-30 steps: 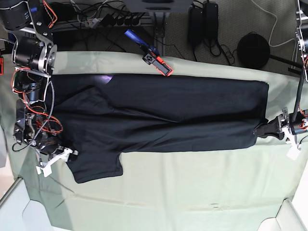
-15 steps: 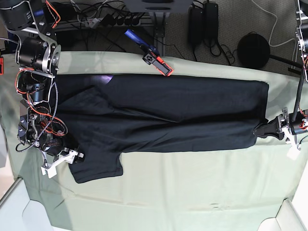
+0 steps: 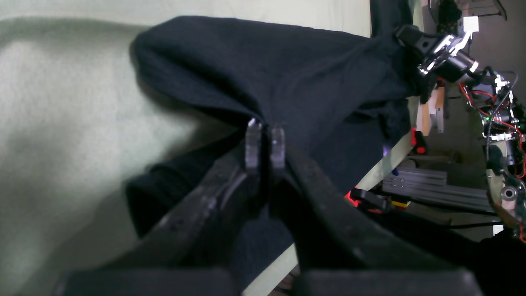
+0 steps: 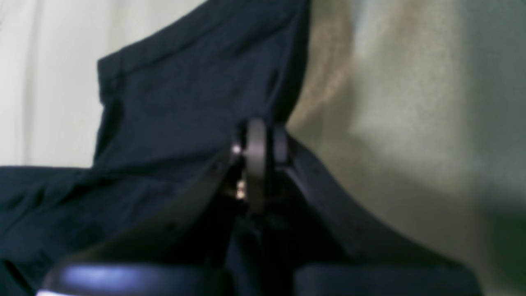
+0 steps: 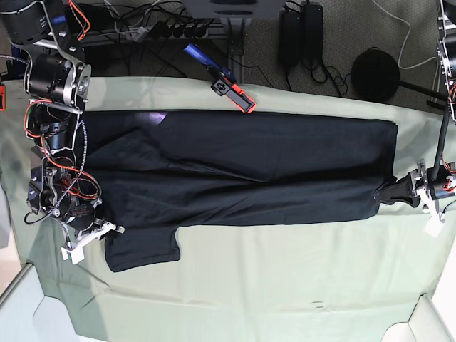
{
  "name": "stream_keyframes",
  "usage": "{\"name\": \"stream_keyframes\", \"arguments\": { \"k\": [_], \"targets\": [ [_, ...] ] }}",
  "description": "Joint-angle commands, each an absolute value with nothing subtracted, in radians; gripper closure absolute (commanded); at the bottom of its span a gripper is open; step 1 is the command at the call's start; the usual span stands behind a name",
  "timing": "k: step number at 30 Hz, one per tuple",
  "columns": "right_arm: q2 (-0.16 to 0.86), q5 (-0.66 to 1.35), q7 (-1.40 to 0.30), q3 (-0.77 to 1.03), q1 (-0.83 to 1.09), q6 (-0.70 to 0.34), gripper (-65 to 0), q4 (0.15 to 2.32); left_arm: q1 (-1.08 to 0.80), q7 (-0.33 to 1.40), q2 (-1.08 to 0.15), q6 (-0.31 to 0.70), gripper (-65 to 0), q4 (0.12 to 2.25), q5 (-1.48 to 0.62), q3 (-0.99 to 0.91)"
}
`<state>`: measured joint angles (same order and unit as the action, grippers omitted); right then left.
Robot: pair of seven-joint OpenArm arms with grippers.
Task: Fold the T-shirt properly
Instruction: 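Pull the held side edge across the shirt body with both grippers, then fold the side edge over toward the collar with both grippers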
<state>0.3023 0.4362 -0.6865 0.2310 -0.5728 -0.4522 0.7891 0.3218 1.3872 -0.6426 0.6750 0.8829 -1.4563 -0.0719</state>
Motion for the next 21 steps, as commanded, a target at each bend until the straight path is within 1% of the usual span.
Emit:
{"name": "stream_keyframes", "arguments": {
  "k": [1, 5, 10, 17, 21],
  "targets": [
    [0.316, 0.453, -0.688, 0.234, -0.600, -0.522, 0.0, 0.838, 0.346, 1.380, -0.663, 0.698, 0.0, 0.897, -1.484, -0.077],
    [0.317, 0.472, -0.753, 0.234, -0.545, -0.523, 0.0, 0.983, 0.346, 1.396, -0.663, 0.698, 0.0, 0.897, -1.484, -0.077],
    [0.327, 0.544, -0.804, 0.234, -0.409, -0.524, 0.0, 1.205, 0.346, 1.396, -0.662, 0.698, 0.0, 0.897, -1.480, -0.077],
    [0.379, 0.593, -0.809, 0.253, -0.224, -0.524, 0.0, 1.435, 0.342, 1.396, -0.663, 0.698, 0.0, 0.897, -1.431, -0.077],
    [0.387, 0.624, -0.831, 0.283, -0.141, -0.524, 0.0, 1.537, 0.322, 1.396, -0.662, 0.698, 0.0, 0.897, -1.431, -0.077]
  ]
}}
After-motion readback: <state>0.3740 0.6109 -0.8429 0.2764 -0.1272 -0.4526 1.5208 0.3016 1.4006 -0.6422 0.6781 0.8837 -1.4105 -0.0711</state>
